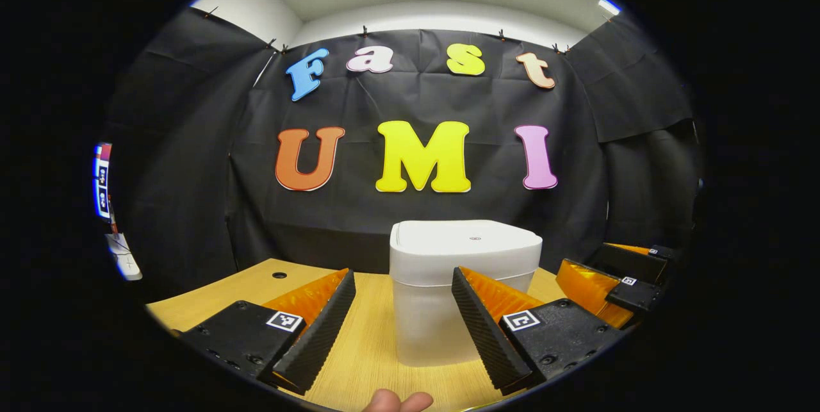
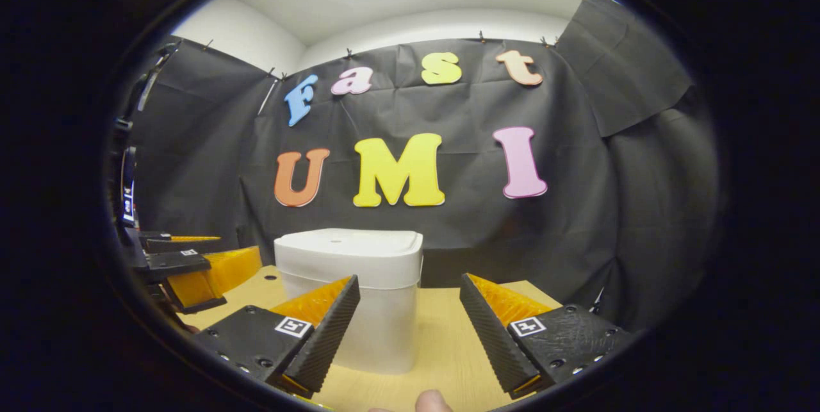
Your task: Press the lid of the desktop garbage bin to open it, pick up the crumpled paper on the desktop and throw it into the bin, then pick up the pop can on the desktop and drop it into the bin, and finally close the garbage bin lid.
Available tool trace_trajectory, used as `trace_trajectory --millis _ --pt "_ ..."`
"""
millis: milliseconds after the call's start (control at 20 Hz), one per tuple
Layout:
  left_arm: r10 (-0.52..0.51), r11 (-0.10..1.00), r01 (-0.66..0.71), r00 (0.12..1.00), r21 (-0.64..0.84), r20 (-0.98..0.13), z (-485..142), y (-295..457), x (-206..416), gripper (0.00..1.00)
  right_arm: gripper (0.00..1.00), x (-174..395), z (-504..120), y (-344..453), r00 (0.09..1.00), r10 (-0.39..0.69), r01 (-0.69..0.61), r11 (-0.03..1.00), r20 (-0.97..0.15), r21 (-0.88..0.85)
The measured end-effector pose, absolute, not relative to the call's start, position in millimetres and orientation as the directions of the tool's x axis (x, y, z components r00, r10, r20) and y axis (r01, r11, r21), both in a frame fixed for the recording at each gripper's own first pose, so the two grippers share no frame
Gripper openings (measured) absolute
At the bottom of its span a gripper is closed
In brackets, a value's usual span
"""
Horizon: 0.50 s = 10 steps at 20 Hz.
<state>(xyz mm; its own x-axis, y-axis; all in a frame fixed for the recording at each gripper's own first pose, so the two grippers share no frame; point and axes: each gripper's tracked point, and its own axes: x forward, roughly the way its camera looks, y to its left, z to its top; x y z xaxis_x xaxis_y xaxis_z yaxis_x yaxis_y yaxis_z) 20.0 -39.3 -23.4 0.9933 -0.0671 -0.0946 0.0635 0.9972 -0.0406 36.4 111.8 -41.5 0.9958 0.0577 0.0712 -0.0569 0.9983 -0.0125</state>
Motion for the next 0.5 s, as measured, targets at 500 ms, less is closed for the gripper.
trace_trajectory --millis 500 --pt "-0.058 0.998 0.055 0.994 -0.029 -0.092 -22.4 -41.9 15.2 0.97 0.96 36.1 -40.0 115.7 0.994 0.072 -0.070 0.997 0.077 -0.027"
